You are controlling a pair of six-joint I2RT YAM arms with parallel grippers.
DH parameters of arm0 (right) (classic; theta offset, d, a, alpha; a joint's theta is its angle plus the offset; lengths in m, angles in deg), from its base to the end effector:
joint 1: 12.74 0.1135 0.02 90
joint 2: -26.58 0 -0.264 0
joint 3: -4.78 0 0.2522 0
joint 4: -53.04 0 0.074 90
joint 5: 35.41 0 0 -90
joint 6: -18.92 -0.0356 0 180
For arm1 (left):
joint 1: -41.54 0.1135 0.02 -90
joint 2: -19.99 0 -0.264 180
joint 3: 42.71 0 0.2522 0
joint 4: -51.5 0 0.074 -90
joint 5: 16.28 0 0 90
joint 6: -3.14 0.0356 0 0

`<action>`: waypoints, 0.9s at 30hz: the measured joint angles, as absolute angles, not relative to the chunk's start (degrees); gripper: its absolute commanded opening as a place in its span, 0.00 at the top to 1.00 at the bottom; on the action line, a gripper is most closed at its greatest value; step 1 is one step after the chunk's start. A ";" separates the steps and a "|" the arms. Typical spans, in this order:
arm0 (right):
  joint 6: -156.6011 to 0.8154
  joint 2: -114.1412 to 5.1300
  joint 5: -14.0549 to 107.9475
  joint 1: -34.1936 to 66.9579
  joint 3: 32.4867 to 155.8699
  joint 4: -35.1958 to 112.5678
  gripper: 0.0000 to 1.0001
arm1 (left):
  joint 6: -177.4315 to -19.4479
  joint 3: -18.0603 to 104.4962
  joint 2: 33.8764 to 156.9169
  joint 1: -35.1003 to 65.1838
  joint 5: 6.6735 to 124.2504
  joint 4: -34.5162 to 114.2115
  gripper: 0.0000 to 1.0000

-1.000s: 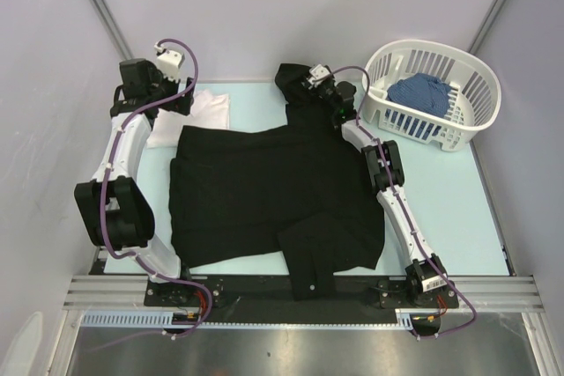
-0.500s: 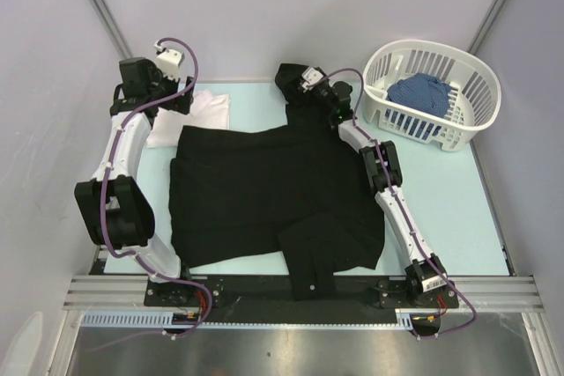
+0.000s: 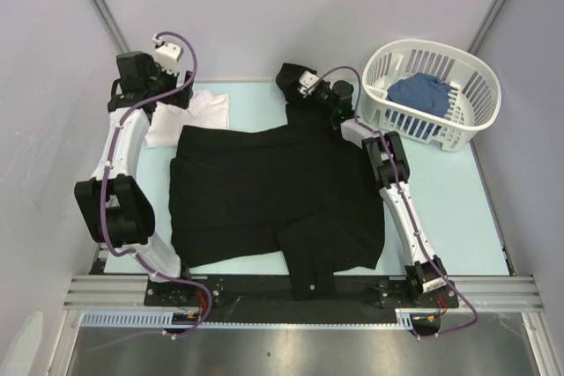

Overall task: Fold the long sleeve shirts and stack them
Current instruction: Fold the shirt

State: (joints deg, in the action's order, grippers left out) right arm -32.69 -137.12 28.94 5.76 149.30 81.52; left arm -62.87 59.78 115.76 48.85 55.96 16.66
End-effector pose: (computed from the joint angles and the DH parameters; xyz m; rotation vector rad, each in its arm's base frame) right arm 0.5795 0.2102 0.1219 -0.9797 1.0343 0.0288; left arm 0.3904 0.0391 0.3548 0.4820 1.9785 0.0228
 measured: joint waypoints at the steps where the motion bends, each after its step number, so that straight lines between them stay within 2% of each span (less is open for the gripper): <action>1: -31.31 -134.22 28.70 5.76 145.43 81.10 1.00 | -62.85 60.35 115.93 48.85 55.48 16.58 0.01; 8: -16.75 -106.70 28.35 6.08 120.95 68.27 1.00 | -62.85 62.03 116.33 48.85 52.66 16.12 0.01; 15: -6.65 -86.00 31.23 9.84 116.52 41.00 1.00 | -62.89 61.72 116.24 48.63 50.78 14.85 0.00; 21: -5.91 -84.73 34.56 16.42 120.78 7.29 1.00 | -62.94 58.99 114.47 48.52 49.93 13.14 0.01; 27: -14.70 -93.95 34.56 19.57 132.32 -22.17 1.00 | -63.16 55.60 110.42 48.52 49.67 11.11 0.01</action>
State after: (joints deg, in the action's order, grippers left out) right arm -14.70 -93.95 34.56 19.57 132.32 -22.17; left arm -63.16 55.60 110.42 48.52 49.67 11.11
